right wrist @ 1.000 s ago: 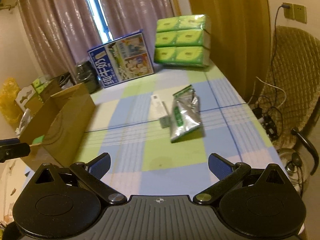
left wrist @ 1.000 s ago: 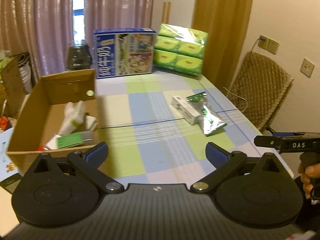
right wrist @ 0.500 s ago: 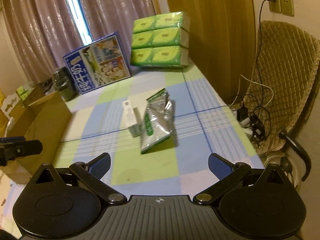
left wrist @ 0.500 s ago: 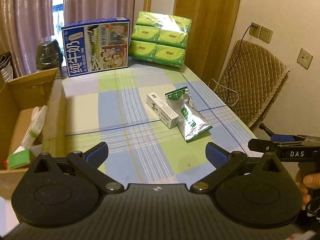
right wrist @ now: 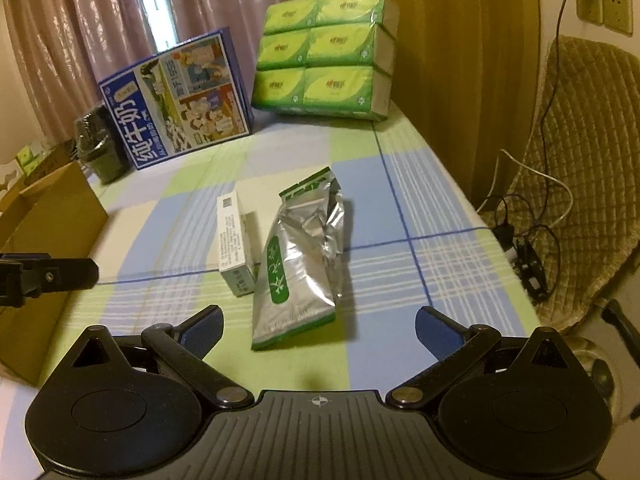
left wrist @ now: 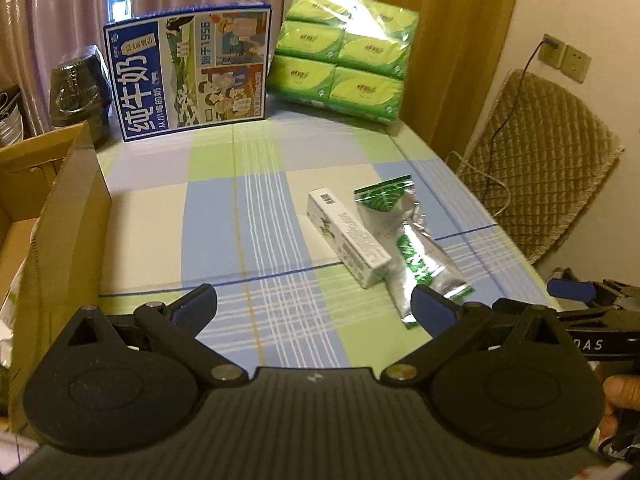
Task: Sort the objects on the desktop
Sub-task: 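Move both tools back over the table toward the white box and foil bag, then grasp the white toothpaste box with the left tool while the right tool grasps the silver foil bag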
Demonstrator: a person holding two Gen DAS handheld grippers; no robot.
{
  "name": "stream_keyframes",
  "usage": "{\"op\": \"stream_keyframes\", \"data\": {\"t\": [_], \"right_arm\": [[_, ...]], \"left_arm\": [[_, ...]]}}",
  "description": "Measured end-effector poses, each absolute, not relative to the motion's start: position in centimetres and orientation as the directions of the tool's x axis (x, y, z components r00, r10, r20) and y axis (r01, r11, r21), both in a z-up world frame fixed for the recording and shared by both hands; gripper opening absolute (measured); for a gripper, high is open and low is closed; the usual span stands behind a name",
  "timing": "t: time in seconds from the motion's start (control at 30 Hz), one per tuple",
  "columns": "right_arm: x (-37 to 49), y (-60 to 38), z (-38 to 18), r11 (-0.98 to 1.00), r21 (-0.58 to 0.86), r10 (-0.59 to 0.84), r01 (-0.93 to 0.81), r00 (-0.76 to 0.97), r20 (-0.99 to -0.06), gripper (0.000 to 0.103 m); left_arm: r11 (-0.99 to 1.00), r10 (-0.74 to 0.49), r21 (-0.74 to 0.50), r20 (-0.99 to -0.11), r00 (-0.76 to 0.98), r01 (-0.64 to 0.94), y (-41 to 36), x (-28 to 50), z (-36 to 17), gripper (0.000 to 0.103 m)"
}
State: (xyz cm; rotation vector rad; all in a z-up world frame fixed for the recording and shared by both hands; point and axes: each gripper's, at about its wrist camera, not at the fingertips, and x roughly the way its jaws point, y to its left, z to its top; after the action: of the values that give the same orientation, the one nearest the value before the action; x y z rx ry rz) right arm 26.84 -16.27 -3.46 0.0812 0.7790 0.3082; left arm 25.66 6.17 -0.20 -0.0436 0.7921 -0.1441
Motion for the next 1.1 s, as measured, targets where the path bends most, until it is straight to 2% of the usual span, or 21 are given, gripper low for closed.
{"op": "stream_keyframes", "data": {"t": [0.6, 0.63, 0.67, 0.73, 0.87, 0.97, 1.1], "right_arm": [[32.0, -11.4, -9.8, 0.928, 0.045, 0.277, -0.370, 0.606, -0.746, 0.099], [32.2, -11.2, -10.0, 0.925, 0.039, 0.277, -0.379, 0.601, -0.750, 0.094], [32.2, -11.0, -10.1, 0.923, 0.033, 0.276, -0.383, 0.600, -0.751, 0.085], [32.5, -10.9, -10.3, 0.924, 0.021, 0.266, -0.382, 0.603, -0.752, 0.080], [32.8, -11.4, -10.2, 0.930, 0.037, 0.268, -0.367, 0.602, -0.752, 0.076], [32.8, -11.8, -10.1, 0.936, 0.026, 0.249, -0.350, 0.611, -0.752, 0.069], [32.9, -12.4, -9.9, 0.943, 0.026, 0.237, -0.331, 0.617, -0.751, 0.065]], "left_arm": [[0.985, -0.172, -0.118, -0.712, 0.680, 0.125, 7.7, 29.8, -6.4, 0.101], [0.985, -0.174, -0.120, -0.711, 0.681, 0.126, 7.8, 30.0, -6.7, 0.101], [0.984, -0.176, -0.123, -0.710, 0.681, 0.126, 7.9, 30.1, -6.9, 0.101], [0.982, -0.187, -0.137, -0.709, 0.680, 0.127, 8.2, 30.1, -7.3, 0.101], [0.975, -0.222, -0.184, -0.712, 0.667, 0.127, 8.7, 30.3, -8.0, 0.101], [0.973, -0.229, -0.190, -0.715, 0.660, 0.132, 8.6, 30.3, -8.3, 0.101], [0.971, -0.237, -0.195, -0.713, 0.660, 0.138, 8.4, 30.3, -8.4, 0.101]]}}
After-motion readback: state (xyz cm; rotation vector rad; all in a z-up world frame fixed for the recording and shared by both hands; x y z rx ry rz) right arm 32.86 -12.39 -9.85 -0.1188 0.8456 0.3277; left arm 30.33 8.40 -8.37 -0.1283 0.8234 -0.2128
